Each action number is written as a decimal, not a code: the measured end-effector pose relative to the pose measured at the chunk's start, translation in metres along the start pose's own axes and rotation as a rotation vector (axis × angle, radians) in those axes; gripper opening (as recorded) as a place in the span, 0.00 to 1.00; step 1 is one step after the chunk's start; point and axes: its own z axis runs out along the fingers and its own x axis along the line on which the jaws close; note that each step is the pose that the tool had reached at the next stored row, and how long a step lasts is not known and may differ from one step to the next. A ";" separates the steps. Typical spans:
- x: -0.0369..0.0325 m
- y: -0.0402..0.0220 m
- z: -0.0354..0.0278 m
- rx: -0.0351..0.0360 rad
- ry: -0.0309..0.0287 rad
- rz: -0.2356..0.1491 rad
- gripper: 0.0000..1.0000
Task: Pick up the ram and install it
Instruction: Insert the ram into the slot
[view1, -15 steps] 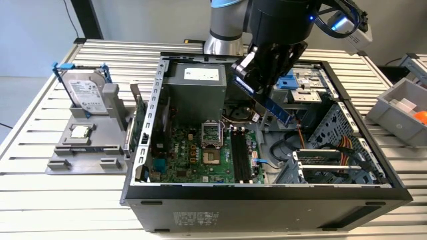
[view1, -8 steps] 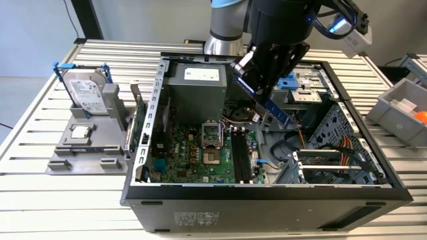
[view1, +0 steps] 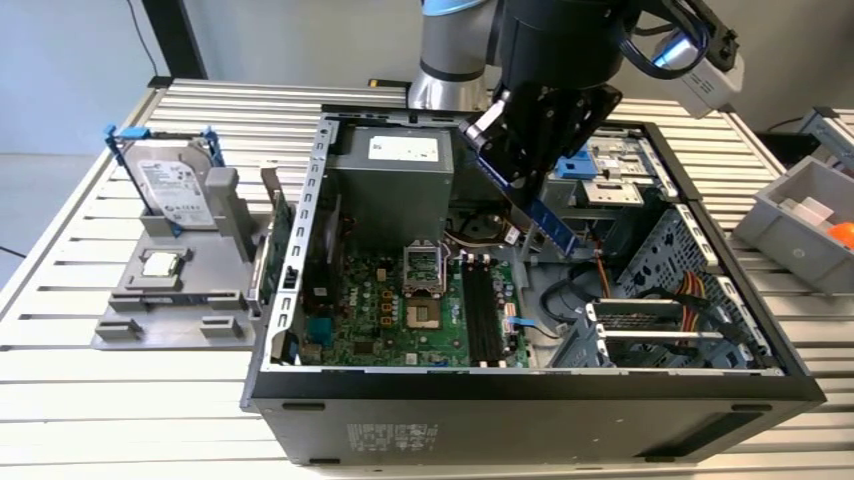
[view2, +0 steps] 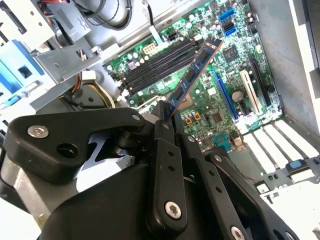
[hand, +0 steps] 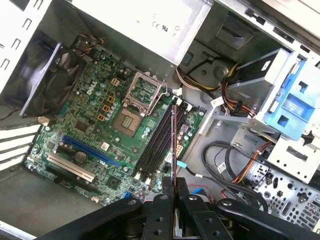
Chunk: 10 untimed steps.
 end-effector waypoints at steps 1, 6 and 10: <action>0.0000 0.0000 -0.0001 0.0001 0.0001 0.000 0.00; 0.0000 0.0000 0.0000 0.0004 0.0001 0.004 0.00; 0.0000 0.0000 0.0001 0.0030 0.0001 0.038 0.00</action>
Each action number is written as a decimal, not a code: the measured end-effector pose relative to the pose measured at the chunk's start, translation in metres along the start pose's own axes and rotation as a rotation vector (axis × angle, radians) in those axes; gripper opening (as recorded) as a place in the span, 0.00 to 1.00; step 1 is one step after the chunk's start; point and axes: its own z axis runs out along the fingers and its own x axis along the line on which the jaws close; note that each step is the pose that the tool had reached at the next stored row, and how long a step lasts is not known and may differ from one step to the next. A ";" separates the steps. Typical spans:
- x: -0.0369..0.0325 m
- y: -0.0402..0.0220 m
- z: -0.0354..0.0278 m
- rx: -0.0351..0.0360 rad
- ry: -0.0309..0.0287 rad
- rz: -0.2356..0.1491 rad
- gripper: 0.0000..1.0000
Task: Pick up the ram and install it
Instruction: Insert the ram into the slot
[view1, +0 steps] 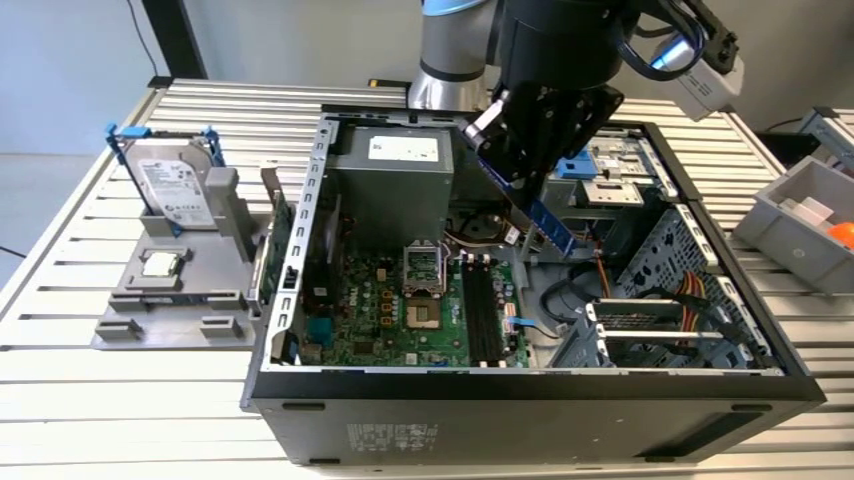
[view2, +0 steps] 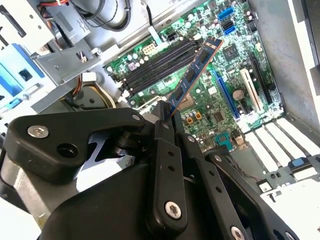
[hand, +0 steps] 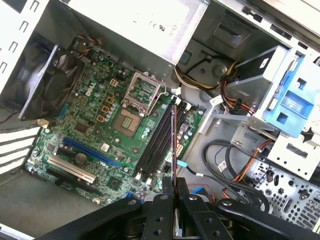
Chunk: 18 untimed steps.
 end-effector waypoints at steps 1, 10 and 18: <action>0.0001 0.0000 0.0001 0.0009 0.0000 0.012 0.00; 0.0000 0.0000 0.0001 0.0072 0.0004 0.095 0.00; 0.0000 0.0000 0.0001 0.0119 0.0006 0.155 0.00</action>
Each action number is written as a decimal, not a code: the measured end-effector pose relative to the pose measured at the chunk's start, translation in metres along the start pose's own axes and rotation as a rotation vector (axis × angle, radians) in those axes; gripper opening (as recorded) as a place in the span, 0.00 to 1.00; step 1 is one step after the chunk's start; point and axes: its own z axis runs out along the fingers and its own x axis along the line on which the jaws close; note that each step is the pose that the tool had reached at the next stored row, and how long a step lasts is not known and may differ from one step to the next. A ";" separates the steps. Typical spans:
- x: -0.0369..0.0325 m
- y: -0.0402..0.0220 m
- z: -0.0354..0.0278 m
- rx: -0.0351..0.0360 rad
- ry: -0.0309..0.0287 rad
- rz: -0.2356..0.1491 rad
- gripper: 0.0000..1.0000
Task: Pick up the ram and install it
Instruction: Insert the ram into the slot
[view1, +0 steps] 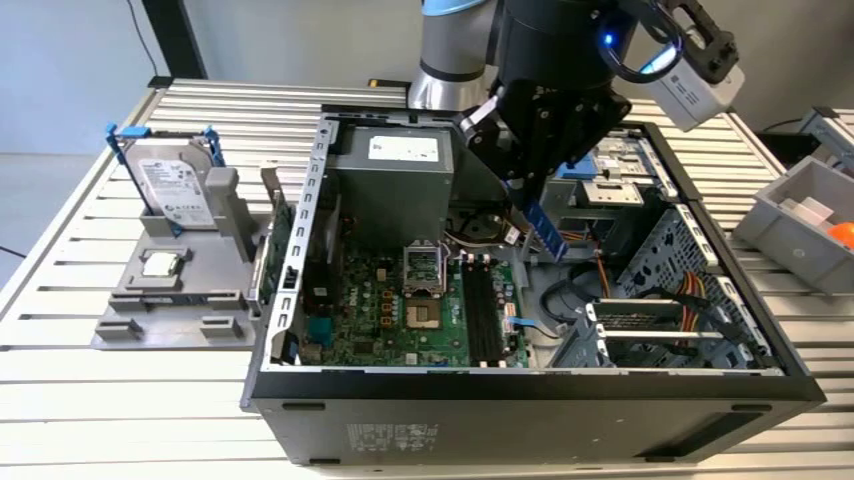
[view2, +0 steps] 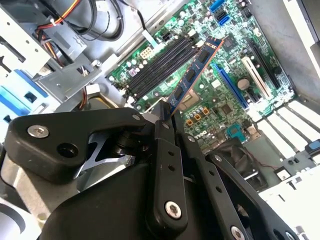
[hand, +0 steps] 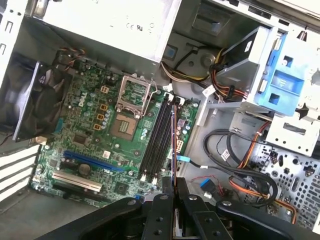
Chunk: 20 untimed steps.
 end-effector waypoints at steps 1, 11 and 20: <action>0.0000 0.0000 0.0000 0.0007 0.0000 0.009 0.00; 0.0008 0.0002 0.0000 0.0075 0.0003 0.098 0.00; 0.0012 0.0003 0.0000 0.0153 0.0007 0.200 0.00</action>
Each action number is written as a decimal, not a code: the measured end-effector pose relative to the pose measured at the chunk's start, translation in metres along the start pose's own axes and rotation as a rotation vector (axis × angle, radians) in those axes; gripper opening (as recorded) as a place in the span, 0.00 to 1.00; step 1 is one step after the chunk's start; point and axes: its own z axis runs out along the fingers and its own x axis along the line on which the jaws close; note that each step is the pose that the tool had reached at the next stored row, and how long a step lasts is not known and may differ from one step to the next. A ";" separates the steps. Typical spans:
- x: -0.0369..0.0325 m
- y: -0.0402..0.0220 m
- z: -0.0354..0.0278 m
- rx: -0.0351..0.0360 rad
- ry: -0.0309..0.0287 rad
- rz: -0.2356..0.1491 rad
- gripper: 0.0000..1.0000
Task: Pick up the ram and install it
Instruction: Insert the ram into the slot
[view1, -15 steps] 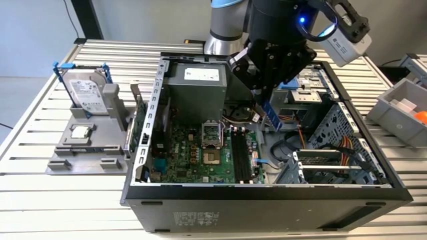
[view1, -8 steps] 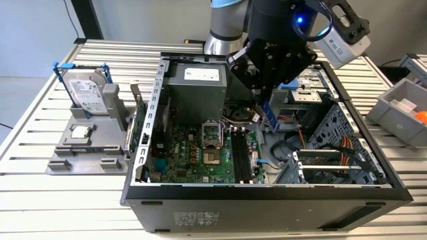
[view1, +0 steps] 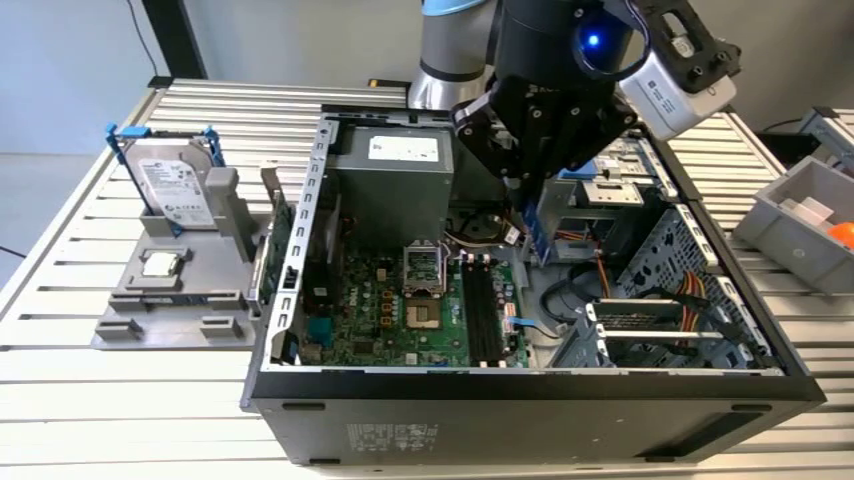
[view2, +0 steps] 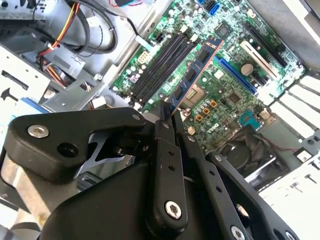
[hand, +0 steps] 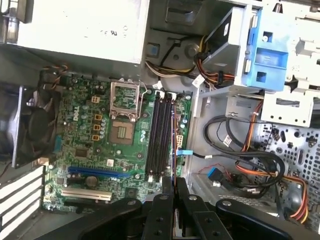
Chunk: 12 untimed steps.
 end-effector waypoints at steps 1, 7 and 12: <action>0.0000 0.0000 0.0000 0.0011 0.0000 0.013 0.00; 0.0002 0.0000 0.0000 0.0071 0.0004 0.092 0.00; 0.0003 0.0000 0.0001 0.0119 0.0005 0.157 0.00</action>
